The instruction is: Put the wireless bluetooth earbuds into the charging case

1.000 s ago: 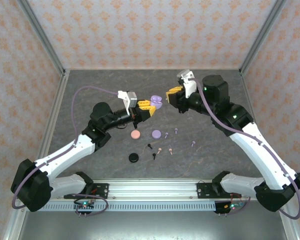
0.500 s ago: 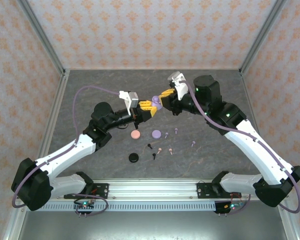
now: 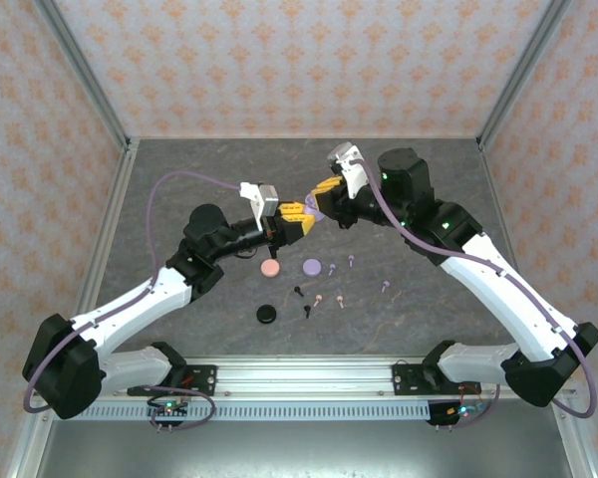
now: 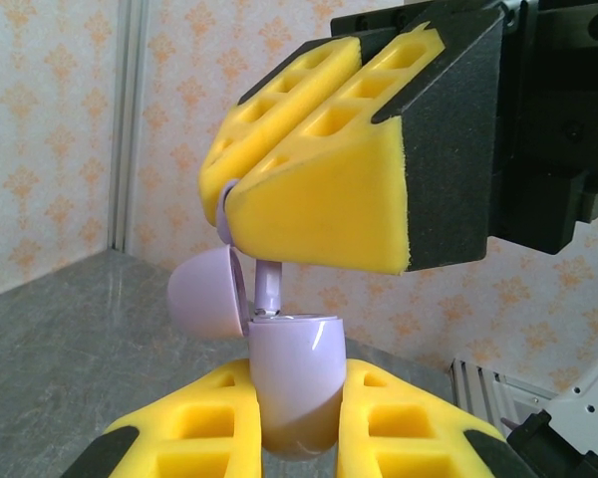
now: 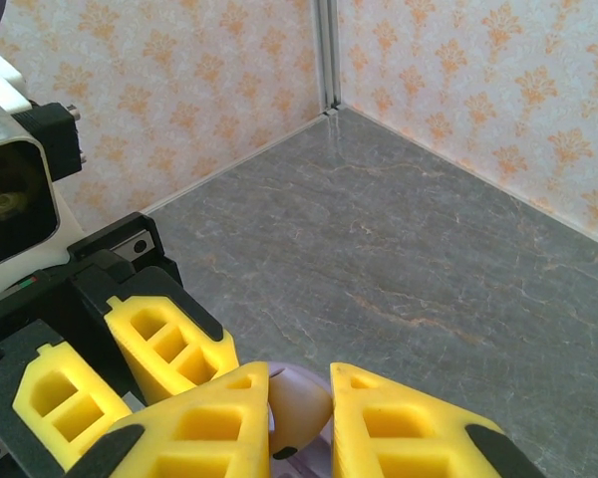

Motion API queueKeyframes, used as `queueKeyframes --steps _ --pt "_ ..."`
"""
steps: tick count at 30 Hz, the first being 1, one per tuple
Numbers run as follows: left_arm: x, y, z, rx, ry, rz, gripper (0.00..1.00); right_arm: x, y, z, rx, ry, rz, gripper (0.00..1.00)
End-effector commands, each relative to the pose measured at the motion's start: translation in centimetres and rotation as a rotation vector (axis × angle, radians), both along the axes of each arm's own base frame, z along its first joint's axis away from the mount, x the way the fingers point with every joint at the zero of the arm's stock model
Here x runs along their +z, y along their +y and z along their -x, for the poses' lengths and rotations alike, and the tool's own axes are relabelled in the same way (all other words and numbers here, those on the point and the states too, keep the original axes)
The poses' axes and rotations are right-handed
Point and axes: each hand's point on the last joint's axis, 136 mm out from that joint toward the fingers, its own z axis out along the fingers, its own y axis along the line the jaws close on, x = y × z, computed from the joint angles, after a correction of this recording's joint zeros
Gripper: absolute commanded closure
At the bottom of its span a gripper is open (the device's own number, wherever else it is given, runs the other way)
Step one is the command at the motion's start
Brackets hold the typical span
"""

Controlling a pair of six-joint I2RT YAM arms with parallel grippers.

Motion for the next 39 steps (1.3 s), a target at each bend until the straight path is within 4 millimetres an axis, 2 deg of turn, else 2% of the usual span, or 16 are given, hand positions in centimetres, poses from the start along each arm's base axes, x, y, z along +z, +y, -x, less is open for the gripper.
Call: queueKeyframes --steps 1,25,39 --pt "2.1 -0.2 0.4 -0.015 -0.070 0.030 1.00 1.0 0.3 0.5 0.028 -0.029 -0.005 0.82" --pt "1.6 -0.2 0.5 -0.012 -0.074 0.005 1.00 -0.1 -0.7 1.3 0.018 0.002 0.042 0.83" --pt "1.6 -0.2 0.6 -0.012 -0.074 0.003 1.00 -0.7 -0.3 1.7 0.046 0.038 0.027 0.83"
